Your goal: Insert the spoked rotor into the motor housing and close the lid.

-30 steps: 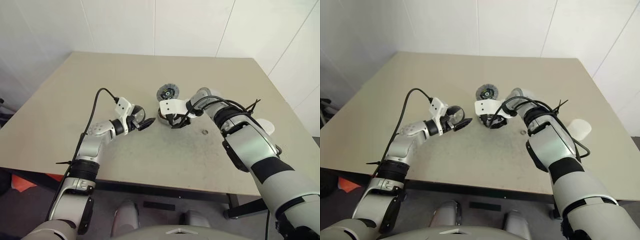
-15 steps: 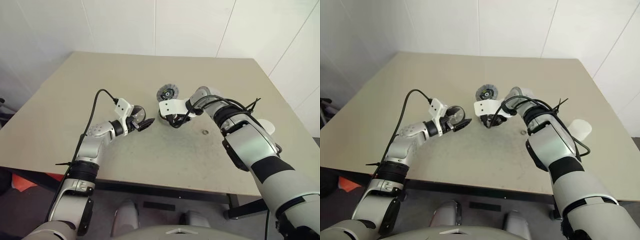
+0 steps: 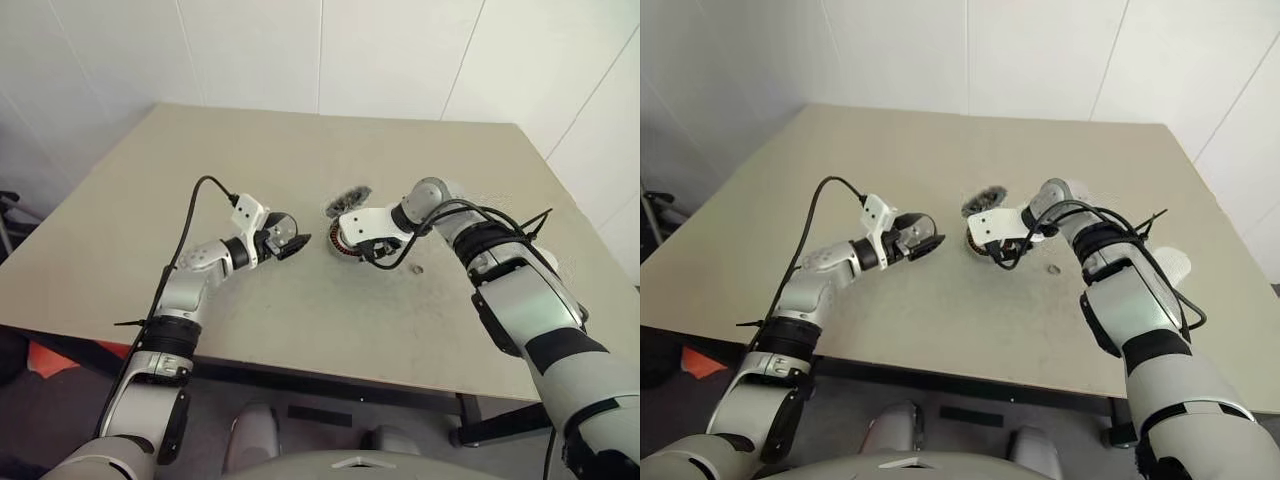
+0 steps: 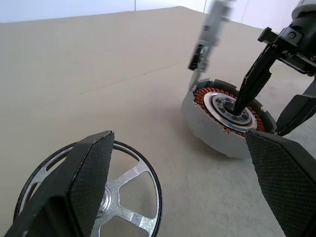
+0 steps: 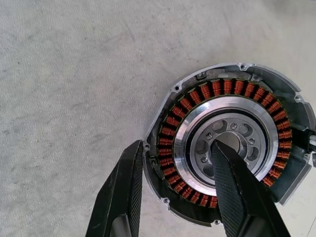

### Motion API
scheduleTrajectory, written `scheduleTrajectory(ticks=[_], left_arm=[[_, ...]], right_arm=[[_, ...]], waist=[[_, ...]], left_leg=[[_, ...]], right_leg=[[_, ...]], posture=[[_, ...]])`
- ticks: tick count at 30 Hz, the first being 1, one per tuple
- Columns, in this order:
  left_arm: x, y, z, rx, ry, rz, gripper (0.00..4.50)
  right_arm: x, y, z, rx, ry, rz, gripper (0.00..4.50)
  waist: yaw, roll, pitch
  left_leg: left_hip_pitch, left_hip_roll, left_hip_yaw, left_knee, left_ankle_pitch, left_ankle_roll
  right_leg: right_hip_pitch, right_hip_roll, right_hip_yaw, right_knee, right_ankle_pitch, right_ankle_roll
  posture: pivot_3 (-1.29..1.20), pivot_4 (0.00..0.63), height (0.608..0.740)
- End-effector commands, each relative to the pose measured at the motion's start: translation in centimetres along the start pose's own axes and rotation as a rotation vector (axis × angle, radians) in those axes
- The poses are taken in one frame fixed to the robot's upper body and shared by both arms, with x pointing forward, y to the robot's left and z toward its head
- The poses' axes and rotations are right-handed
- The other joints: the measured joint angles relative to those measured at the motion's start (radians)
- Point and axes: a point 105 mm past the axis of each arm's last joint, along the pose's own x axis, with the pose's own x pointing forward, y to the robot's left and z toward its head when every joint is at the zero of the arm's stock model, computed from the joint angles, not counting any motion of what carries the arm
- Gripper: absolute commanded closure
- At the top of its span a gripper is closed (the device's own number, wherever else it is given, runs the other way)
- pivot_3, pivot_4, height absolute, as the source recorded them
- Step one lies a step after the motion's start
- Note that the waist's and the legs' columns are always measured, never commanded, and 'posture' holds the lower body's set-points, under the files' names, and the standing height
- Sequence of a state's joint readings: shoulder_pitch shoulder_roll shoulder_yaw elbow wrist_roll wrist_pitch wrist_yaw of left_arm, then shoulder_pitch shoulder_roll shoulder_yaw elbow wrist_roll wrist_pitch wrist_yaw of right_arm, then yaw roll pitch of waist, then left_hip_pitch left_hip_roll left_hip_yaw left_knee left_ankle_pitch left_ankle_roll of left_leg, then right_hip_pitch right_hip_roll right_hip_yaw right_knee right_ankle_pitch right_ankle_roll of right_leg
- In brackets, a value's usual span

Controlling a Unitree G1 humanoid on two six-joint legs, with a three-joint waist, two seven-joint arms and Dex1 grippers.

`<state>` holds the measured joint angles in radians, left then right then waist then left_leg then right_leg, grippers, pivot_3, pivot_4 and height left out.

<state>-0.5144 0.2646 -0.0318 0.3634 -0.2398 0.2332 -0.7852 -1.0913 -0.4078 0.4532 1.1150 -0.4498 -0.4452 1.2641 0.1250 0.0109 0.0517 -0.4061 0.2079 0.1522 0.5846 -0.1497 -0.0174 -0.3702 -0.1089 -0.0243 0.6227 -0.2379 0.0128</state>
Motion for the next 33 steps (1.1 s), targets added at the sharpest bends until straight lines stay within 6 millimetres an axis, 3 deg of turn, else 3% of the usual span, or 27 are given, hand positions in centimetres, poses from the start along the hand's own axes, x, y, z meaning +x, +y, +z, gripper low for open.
scheduleTrajectory(ticks=[1, 5, 16, 33], left_arm=[[0.5, 0.0, 2.0, 0.050, -0.052, -0.018, 0.00], [0.6, 0.1, 2.0, 0.051, -0.051, -0.020, 0.00], [0.5, 0.0, 1.8, 0.049, -0.049, -0.021, 0.00], [0.8, -0.1, 1.7, 0.045, -0.050, -0.022, 0.00]], right_arm=[[2.2, 4.2, -1.0, 0.040, 0.003, 0.205, 2.47], [2.8, 5.6, -0.4, 0.019, -0.025, 0.246, 2.47], [2.6, 6.6, -0.3, 0.005, 0.009, 0.290, 2.47], [1.4, 7.8, -4.5, 0.003, 0.234, 0.297, 2.47]], waist=[[0.000, -0.001, -0.001], [0.000, -0.003, -0.003], [0.002, -0.007, -0.006], [0.018, -0.007, -0.007]], left_leg=[[0.002, 0.000, 0.000, -0.001, 0.000, 0.000], [0.002, 0.000, 0.000, -0.003, 0.000, 0.000], [0.002, 0.001, 0.000, -0.004, -0.002, 0.001], [0.010, -0.001, -0.001, -0.004, -0.002, 0.001]], right_leg=[[0.001, 0.000, 0.000, 0.000, 0.000, 0.000], [0.002, 0.000, 0.001, -0.001, -0.001, -0.001], [0.003, 0.000, 0.000, -0.002, -0.003, -0.004], [0.013, -0.003, 0.000, -0.005, -0.004, -0.004]], posture=[[0.00, 0.000, 0.740], [0.00, 0.000, 0.740], [0.00, 0.000, 0.740], [0.00, 0.000, 0.740]])
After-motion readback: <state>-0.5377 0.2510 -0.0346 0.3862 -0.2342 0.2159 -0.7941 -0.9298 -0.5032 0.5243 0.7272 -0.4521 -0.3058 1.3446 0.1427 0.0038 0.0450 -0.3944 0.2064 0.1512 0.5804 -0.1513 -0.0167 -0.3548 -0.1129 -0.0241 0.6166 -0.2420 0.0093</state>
